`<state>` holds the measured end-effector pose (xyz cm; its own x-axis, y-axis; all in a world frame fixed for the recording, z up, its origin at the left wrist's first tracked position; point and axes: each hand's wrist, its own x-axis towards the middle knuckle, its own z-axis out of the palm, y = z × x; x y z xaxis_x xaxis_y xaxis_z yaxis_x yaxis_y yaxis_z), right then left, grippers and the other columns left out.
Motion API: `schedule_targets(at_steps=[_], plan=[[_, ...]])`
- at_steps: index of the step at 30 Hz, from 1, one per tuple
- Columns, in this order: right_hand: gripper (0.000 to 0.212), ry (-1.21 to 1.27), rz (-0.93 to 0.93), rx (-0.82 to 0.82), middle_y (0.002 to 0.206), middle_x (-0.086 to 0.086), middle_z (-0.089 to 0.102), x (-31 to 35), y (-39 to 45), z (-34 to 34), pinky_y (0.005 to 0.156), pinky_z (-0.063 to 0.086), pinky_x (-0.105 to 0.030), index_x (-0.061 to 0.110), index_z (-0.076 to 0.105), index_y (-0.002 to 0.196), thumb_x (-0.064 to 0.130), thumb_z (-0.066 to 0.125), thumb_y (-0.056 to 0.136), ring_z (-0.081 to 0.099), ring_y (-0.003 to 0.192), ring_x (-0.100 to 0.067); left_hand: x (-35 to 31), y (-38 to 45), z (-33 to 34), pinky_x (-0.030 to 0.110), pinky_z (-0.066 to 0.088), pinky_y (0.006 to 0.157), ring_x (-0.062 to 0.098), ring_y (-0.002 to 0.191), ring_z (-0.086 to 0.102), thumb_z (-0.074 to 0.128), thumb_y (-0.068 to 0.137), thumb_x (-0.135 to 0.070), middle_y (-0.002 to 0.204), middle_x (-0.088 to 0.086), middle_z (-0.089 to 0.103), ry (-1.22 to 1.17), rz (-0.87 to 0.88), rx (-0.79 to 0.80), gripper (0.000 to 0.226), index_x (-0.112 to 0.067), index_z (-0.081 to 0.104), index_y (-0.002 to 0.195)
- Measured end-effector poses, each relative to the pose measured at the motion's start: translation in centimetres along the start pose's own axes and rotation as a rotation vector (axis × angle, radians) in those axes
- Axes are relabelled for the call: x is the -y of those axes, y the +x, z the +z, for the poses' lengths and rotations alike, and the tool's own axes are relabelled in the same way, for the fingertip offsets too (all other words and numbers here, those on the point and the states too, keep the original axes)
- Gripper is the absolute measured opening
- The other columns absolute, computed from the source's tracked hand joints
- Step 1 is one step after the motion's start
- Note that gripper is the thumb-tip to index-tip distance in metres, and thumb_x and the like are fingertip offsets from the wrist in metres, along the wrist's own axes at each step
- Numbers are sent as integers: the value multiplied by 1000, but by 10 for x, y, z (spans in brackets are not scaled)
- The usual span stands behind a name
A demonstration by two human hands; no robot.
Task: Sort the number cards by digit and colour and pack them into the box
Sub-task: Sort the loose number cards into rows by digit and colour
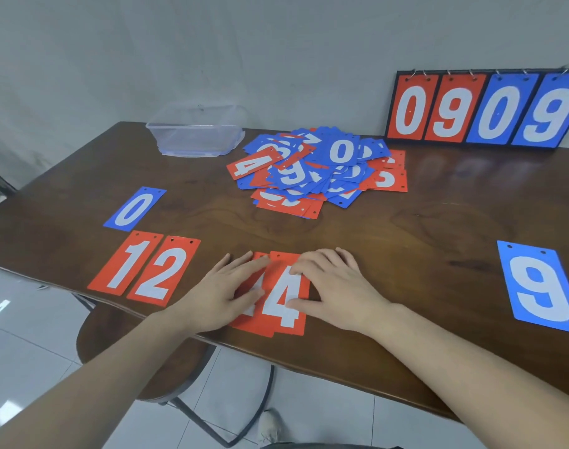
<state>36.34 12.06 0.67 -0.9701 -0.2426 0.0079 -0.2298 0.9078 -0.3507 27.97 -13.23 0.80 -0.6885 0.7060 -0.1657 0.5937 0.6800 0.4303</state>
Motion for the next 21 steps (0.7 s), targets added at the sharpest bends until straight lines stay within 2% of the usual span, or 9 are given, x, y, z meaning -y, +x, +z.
schedule_targets(at_steps=[3, 7, 11, 16, 21], plan=[[59, -23, 9, -25, 147, 13, 38, 9, 10, 0, 121, 14, -49, 36, 47, 137, 72, 45, 91, 28, 141, -15, -4, 1, -2, 25, 2, 123, -13, 144, 9, 40, 100, -59, 155, -36, 14, -19, -17, -7, 57, -50, 20, 152], [60, 68, -104, -48, 150, 15, 39, 10, 9, 1, 122, 16, -46, 41, 54, 135, 75, 40, 88, 27, 143, -12, 0, -8, -4, 26, 8, 122, -23, 136, 13, 43, 93, -70, 155, -33, 19, 32, 0, -87, 61, -48, 34, 149], [56, 12, -169, 0, 154, 17, 37, -2, 2, 4, 124, 10, -47, 44, 54, 137, 73, 43, 91, 22, 146, -10, 8, -22, -3, 38, 7, 127, -5, 147, 21, 31, 88, -82, 157, -27, 29, 48, -74, -96, 65, -55, 28, 148], [56, -28, -199, -5, 154, 12, 38, 13, 7, 9, 123, 11, -48, 43, 53, 140, 72, 41, 93, 26, 144, -14, 0, -23, 4, 33, 0, 125, -2, 150, 14, 28, 94, -76, 161, -24, 23, 89, -92, -88, 55, -61, 17, 146], [55, -10, -206, -30, 149, 14, 42, 14, 14, 12, 120, 20, -46, 44, 53, 138, 73, 40, 92, 30, 139, -12, -8, -24, -6, 32, 8, 123, 7, 149, 27, 30, 97, -67, 157, -17, 38, 156, -152, -130, 61, -44, 28, 154]])
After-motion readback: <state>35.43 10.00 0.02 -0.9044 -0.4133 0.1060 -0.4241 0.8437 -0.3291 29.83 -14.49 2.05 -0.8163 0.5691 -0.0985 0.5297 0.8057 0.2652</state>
